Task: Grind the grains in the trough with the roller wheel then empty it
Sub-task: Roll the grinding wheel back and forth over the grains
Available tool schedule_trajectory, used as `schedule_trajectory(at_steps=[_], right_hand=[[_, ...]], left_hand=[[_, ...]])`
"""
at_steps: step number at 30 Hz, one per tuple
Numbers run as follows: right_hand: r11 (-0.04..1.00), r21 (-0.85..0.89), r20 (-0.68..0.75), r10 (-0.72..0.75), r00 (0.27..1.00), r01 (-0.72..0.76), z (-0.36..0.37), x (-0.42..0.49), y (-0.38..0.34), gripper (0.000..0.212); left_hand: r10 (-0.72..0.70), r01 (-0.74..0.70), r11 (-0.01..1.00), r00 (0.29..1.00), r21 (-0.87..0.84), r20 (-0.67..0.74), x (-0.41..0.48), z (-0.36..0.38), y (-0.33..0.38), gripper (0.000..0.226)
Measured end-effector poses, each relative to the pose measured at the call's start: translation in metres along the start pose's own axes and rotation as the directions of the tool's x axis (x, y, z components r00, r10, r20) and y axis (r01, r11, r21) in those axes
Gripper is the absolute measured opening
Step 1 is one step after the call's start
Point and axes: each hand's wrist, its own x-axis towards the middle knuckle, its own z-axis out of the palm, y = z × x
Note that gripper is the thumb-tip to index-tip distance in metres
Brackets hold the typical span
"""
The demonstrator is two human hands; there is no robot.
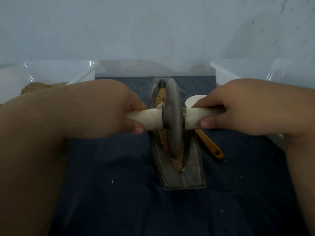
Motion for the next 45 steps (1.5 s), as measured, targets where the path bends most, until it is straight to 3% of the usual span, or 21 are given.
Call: schedule_trajectory(at_steps=[4, 7, 12, 15, 18, 22, 27, 31, 35, 39, 42, 45], right_hand=[[1.0, 0.015, -0.121, 0.022, 0.992, -0.02, 0.016, 0.019, 0.005, 0.03], [0.996, 0.053, -0.269, 0.083, 0.959, -0.072, 0.037, 0.043, 0.011, 0.037], [0.994, 0.035, -0.514, 0.11, 0.851, -0.107, 0.06, 0.063, 0.013, 0.049], [0.995, -0.006, -0.511, 0.085, 0.855, -0.103, 0.058, 0.061, 0.012, 0.05], [0.996, -0.021, -0.409, 0.072, 0.91, -0.088, 0.046, 0.049, 0.007, 0.042], [0.998, 0.02, -0.178, 0.059, 0.982, -0.057, 0.022, 0.025, 0.004, 0.035], [0.999, 0.033, -0.013, 0.031, 0.999, -0.031, 0.003, 0.006, 0.0, 0.046], [0.996, 0.082, -0.133, 0.055, 0.99, -0.044, 0.014, 0.017, 0.004, 0.035], [0.995, 0.053, -0.331, 0.1, 0.938, -0.087, 0.043, 0.048, 0.014, 0.039], [0.993, 0.061, -0.516, 0.115, 0.849, -0.097, 0.06, 0.064, 0.02, 0.048], [0.994, 0.052, -0.532, 0.106, 0.84, -0.093, 0.062, 0.065, 0.02, 0.049], [0.996, 0.015, -0.461, 0.082, 0.884, -0.085, 0.05, 0.055, 0.014, 0.045]], left_hand=[[-0.049, 0.052, 0.998, 0.991, 0.018, -0.122, 0.018, 0.014, -0.007, 0.032], [-0.122, 0.116, 0.992, 0.937, -0.039, -0.327, 0.042, 0.036, -0.011, 0.022], [-0.203, 0.183, 0.979, 0.836, -0.089, -0.51, 0.063, 0.058, -0.01, 0.047], [-0.202, 0.171, 0.979, 0.85, -0.108, -0.487, 0.061, 0.057, -0.015, 0.043], [-0.162, 0.142, 0.987, 0.912, -0.079, -0.377, 0.052, 0.045, -0.019, 0.029], [-0.051, 0.066, 0.996, 0.97, 0.056, -0.238, 0.033, 0.025, -0.016, 0.035], [0.008, -0.001, 0.997, 0.996, 0.081, -0.087, 0.013, 0.011, -0.012, 0.044], [-0.031, 0.032, 0.999, 0.994, 0.016, -0.106, 0.022, 0.015, -0.017, 0.041], [-0.12, 0.095, 0.991, 0.939, -0.093, -0.322, 0.045, 0.036, -0.018, 0.035], [-0.191, 0.173, 0.982, 0.869, -0.081, -0.456, 0.062, 0.05, -0.014, 0.05], [-0.192, 0.175, 0.981, 0.88, -0.079, -0.435, 0.062, 0.05, -0.016, 0.047], [-0.145, 0.139, 0.989, 0.923, -0.044, -0.357, 0.049, 0.041, -0.017, 0.03]])
